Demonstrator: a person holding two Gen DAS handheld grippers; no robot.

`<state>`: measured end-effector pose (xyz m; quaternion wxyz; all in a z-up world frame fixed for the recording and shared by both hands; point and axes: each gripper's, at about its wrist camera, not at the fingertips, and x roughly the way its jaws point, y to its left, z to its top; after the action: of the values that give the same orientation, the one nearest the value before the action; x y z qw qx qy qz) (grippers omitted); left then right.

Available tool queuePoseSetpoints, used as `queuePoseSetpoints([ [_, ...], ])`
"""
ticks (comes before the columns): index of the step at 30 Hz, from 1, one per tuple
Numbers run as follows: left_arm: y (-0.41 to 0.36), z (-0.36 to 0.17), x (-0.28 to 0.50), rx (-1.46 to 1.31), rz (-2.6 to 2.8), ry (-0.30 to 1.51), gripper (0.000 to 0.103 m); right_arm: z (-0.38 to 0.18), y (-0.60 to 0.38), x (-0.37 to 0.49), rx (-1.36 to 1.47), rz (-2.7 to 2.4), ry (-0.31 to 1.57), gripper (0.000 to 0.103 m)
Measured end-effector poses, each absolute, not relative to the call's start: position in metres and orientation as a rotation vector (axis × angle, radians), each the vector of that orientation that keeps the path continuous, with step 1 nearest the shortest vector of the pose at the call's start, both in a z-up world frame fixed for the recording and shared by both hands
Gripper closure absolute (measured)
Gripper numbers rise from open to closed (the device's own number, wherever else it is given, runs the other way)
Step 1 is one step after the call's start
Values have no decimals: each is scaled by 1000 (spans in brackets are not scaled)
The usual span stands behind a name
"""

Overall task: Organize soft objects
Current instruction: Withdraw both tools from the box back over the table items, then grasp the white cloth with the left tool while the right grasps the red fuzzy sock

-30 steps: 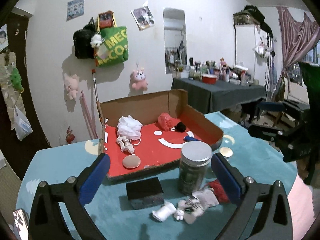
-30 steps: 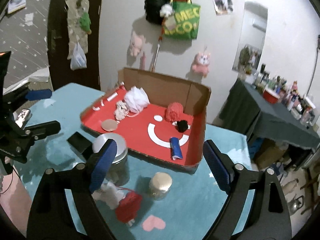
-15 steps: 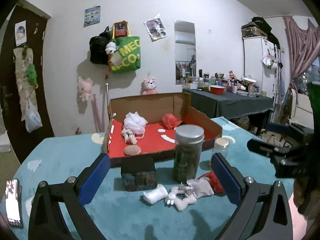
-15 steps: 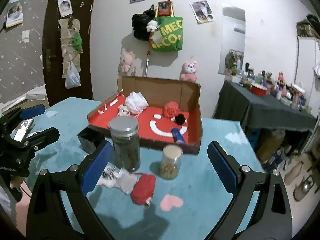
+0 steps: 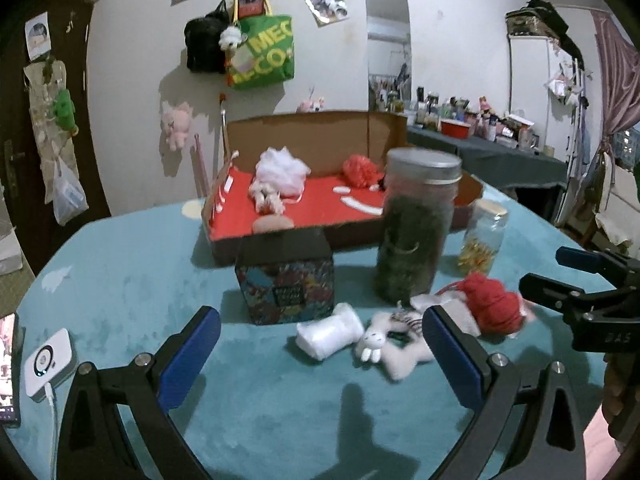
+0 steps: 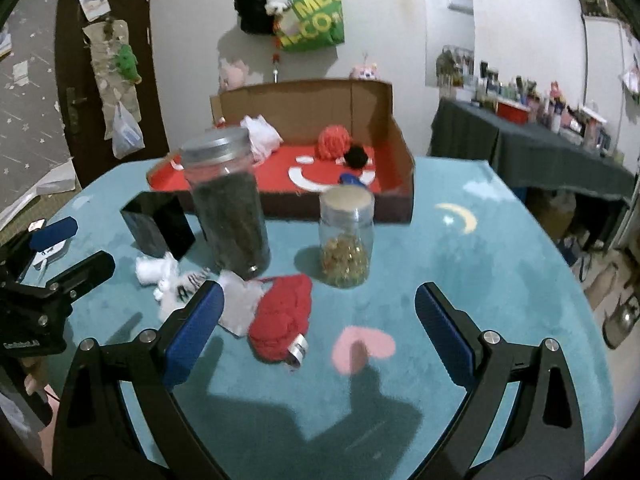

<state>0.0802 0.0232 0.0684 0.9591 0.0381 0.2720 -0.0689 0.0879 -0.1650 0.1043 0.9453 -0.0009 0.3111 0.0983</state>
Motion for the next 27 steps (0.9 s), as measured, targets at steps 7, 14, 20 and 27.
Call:
queuePoseSetpoints([
  [7, 32, 54, 98, 54, -145, 636, 1, 87, -165, 101, 8, 201, 699, 5],
  [14, 33, 47, 114, 77, -160, 727, 10, 82, -160, 112, -12, 194, 743, 5],
  [20, 36, 40, 128, 39, -197, 795, 25, 77, -154, 122, -29, 226, 785, 6],
  [27, 40, 32, 134, -24, -254, 851, 67, 70, -150, 129, -18, 290, 832, 48],
])
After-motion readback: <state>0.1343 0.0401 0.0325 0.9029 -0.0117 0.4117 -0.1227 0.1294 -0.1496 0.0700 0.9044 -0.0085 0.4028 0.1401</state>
